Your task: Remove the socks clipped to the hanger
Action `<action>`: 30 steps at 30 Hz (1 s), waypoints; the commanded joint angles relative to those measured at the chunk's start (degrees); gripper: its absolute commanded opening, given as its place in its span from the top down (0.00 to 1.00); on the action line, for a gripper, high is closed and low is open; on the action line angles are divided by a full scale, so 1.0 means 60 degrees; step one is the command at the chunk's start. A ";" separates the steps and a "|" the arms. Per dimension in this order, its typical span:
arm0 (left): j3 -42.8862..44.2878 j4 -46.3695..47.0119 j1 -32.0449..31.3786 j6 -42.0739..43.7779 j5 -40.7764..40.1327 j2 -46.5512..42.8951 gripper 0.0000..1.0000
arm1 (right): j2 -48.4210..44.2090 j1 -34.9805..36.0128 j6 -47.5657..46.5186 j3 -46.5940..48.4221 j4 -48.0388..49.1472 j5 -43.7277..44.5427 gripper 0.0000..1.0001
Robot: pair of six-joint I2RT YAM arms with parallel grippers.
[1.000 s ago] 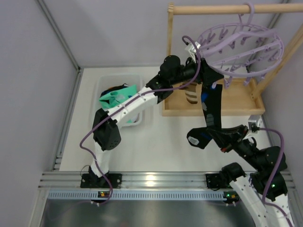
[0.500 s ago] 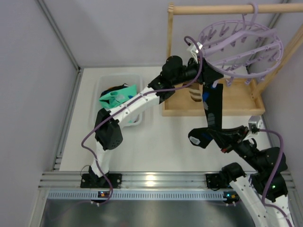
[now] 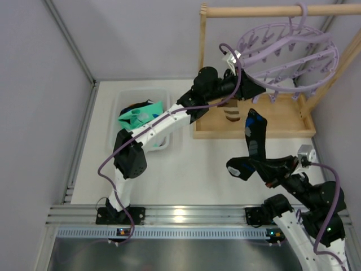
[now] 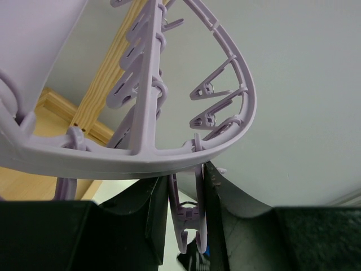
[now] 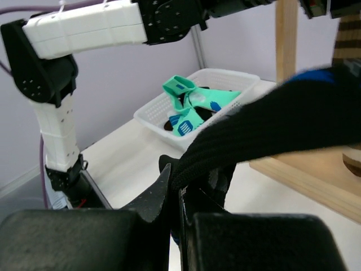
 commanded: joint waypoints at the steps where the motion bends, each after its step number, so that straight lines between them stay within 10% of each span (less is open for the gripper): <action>1: 0.0359 0.0607 0.0025 0.0080 -0.0156 0.0021 1.00 | -0.0238 0.0098 -0.0338 0.0227 0.0273 -0.1128 1.00; 7: 0.0389 0.0607 0.0025 -0.0023 -0.0112 0.0095 1.00 | 0.0084 0.0098 -0.0485 0.0168 -0.0093 -0.1466 1.00; 12: -0.0050 0.0607 -0.0004 -0.0038 -0.0024 -0.0008 0.55 | 0.0069 0.0098 -0.0514 0.0167 -0.0063 -0.0780 1.00; 19: -0.1848 0.0621 -0.0166 0.0459 -0.0402 -0.0972 0.49 | 0.0376 0.0112 -0.0660 0.0402 -0.0678 0.1168 1.00; 21: -0.2580 0.0607 -0.0166 0.0664 -0.0623 -0.1281 0.30 | 0.0464 0.0112 -0.0675 0.0460 -0.0664 0.1287 1.00; 30: -0.5670 0.0563 -0.0151 0.1864 -0.2101 -0.3594 0.02 | 0.1460 0.0112 -0.0865 0.0329 -0.0314 0.1230 1.00</action>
